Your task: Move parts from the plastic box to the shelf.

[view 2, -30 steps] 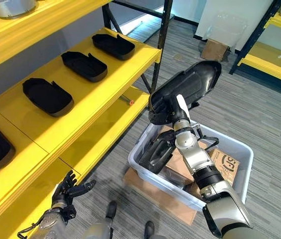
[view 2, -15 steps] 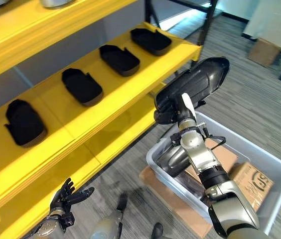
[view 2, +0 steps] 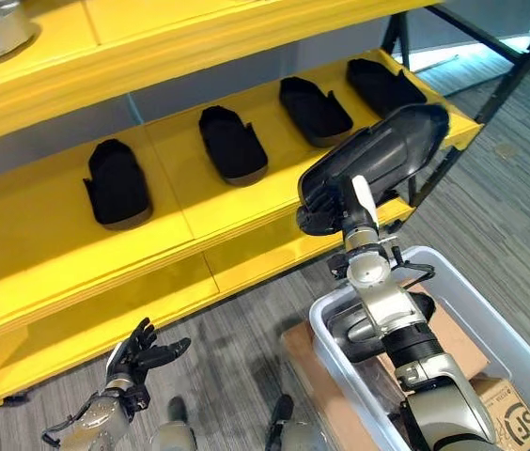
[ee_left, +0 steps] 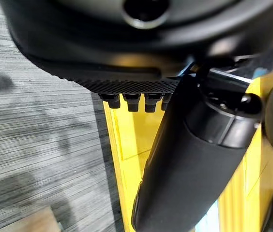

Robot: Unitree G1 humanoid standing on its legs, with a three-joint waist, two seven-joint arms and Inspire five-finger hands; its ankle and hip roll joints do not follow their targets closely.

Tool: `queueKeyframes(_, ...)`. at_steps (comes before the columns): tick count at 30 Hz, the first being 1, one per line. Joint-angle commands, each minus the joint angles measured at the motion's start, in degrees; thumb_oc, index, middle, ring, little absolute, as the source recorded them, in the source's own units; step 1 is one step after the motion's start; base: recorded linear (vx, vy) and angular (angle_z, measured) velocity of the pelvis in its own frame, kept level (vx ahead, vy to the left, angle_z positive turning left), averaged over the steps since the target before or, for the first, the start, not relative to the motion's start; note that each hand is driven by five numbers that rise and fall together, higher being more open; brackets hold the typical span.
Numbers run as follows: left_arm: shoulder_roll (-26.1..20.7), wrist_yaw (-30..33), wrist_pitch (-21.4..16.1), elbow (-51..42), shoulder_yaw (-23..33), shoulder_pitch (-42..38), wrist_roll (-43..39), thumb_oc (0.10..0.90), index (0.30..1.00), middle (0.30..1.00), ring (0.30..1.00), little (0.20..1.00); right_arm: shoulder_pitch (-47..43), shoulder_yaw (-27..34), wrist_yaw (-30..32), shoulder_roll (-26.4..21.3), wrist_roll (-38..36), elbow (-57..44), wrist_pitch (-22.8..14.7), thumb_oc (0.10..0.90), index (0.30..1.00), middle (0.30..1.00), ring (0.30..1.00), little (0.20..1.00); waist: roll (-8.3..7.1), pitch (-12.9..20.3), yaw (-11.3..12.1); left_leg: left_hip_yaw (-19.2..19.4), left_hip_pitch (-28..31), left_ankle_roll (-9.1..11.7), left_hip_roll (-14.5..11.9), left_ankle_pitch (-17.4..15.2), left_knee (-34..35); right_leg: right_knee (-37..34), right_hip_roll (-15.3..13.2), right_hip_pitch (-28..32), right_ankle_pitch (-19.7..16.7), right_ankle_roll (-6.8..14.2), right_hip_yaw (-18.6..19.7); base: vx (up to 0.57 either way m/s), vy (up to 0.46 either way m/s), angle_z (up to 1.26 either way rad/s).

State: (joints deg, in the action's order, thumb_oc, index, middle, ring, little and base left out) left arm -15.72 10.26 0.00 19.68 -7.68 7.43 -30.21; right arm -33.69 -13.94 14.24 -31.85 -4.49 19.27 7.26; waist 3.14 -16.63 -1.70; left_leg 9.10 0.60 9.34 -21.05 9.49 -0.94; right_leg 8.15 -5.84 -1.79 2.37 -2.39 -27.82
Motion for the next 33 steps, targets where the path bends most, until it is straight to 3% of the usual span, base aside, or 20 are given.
queueKeyframes(1, -3.09, -0.77, -3.54, -6.49, 1.76, 2.91, 1.68, 0.9, 1.0, 1.0, 1.0, 1.0, -5.28, 2.33, 2.56, -1.3, 2.8, -4.94, -6.55, 0.4, 0.3, 0.3, 0.3, 0.3, -0.13, 7.15, 2.19, 1.07, 2.31, 0.72, 0.24, -3.69, 0.63, 2.97, -4.82, -0.6, 2.75, 5.52, 0.63, 0.04, 0.187, 0.43)
queueKeyframes(6, -4.33, -1.51, -3.58, -7.25, 2.75, 4.12, 2.85, 0.9, 1.0, 1.0, 1.0, 1.0, -4.16, 3.02, 1.8, 0.11, 3.93, -5.41, -6.39, 0.4, 0.3, 0.3, 0.3, 0.3, -0.86, 8.32, 3.5, 2.26, 4.03, -0.4, 3.7, -7.18, 2.24, 1.11, -7.95, 0.15, -1.58, 8.62, -0.11, 0.02, 0.195, 0.3)
queueKeyframes(8, -4.27, -1.42, -3.54, -7.74, 3.09, 4.41, 3.1, 0.9, 1.0, 1.0, 1.0, 1.0, -4.01, 3.0, 1.47, 1.15, 4.2, -5.17, -6.24, 0.4, 0.3, 0.3, 0.3, 0.3, -1.52, 8.48, 3.95, 2.87, 3.32, -1.26, 5.08, -7.44, 1.75, 0.49, -9.22, -0.25, -3.46, 8.63, -0.95, -0.04, 0.181, 0.0)
queueKeyframes(9, -4.49, -1.47, -3.53, -7.86, 3.38, 4.49, 3.32, 0.9, 1.0, 1.0, 1.0, 1.0, -3.94, 2.95, 1.19, 1.48, 4.39, -4.95, -6.16, 0.4, 0.3, 0.3, 0.3, 0.3, -1.81, 8.83, 4.1, 2.31, 3.52, -1.22, 5.45, -8.82, 1.5, 0.5, -9.57, 0.11, -3.07, 9.74, -0.12, -0.07, 0.152, -0.03)
queueKeyframes(16, -4.86, -1.64, -3.49, -8.22, 4.39, 4.62, 4.19, 0.9, 1.0, 1.0, 1.0, 1.0, -3.44, 3.34, 0.04, 2.4, 5.26, -5.51, -5.44, 0.4, 0.3, 0.3, 0.3, 0.3, -4.23, 9.67, 5.05, 2.47, 2.77, -3.33, 8.85, -11.15, -0.34, -0.38, -12.13, 0.38, -5.87, 10.68, -0.39, 0.0, 0.105, 0.04)
queueKeyframes(27, -5.64, -1.58, -3.39, -8.56, 5.23, 4.13, 4.73, 0.9, 1.0, 1.0, 1.0, 1.0, -4.4, 3.54, -0.33, 2.85, 5.52, -5.75, -5.38, 0.4, 0.3, 0.3, 0.3, 0.3, -7.14, 10.24, 6.79, 1.65, 1.65, -5.32, 11.77, -14.39, -3.73, -2.43, -13.77, 1.83, -8.55, 12.44, 0.72, 0.02, 0.081, 0.01)
queueKeyframes(33, -6.74, -1.38, -3.72, -8.4, 5.32, 2.91, 4.71, 0.9, 1.0, 1.0, 1.0, 1.0, -6.25, 3.14, -0.61, 2.97, 5.66, -5.07, -5.28, 0.4, 0.3, 0.3, 0.3, 0.3, -8.97, 9.95, 7.93, 1.0, 0.12, -7.06, 14.85, -16.47, -5.69, -4.48, -15.77, 2.49, -13.16, 14.26, 1.81, 0.01, 0.125, 0.03)
